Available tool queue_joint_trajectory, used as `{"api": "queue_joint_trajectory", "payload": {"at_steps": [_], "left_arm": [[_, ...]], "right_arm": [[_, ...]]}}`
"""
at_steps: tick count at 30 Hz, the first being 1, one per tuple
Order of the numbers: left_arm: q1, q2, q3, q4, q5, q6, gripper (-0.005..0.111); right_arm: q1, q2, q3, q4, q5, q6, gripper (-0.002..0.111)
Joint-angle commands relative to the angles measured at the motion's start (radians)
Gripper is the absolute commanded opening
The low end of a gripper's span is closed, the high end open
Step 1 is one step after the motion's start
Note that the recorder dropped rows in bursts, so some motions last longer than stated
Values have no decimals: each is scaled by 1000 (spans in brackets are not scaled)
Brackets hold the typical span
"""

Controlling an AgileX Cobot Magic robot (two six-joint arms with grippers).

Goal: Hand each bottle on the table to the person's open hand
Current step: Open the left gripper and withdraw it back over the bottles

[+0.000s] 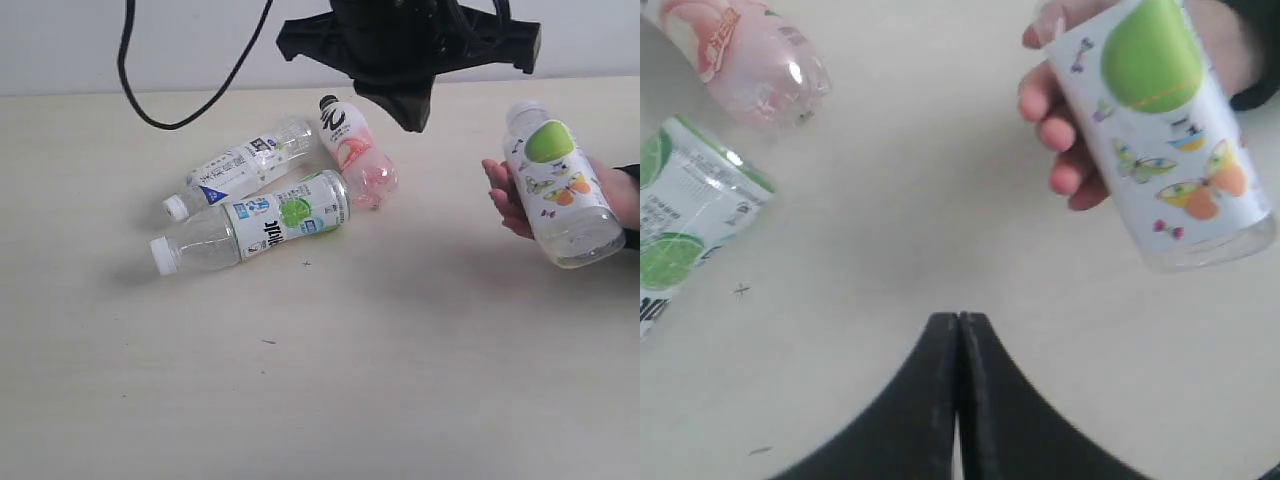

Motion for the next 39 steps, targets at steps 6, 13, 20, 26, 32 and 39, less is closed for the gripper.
{"api": "queue_joint_trajectory", "payload": {"at_steps": [6, 13, 20, 26, 32, 39], "left_arm": [[0, -177, 303, 152, 3, 19, 1], [-14, -329, 625, 183, -123, 28, 1], [-9, -497, 902, 225, -266, 26, 0], [-9, -580, 986, 229, -267, 26, 0], [-9, -611, 997, 229, -265, 26, 0], [-9, -611, 997, 231, -265, 26, 0]], "right_arm": [[3, -4, 5, -2, -9, 2, 0], [3, -4, 5, -2, -9, 2, 0], [3, -4, 5, -2, -9, 2, 0], [3, -4, 5, -2, -9, 2, 0], [3, -4, 5, -2, -9, 2, 0], [3, -4, 5, -2, -9, 2, 0]]}}
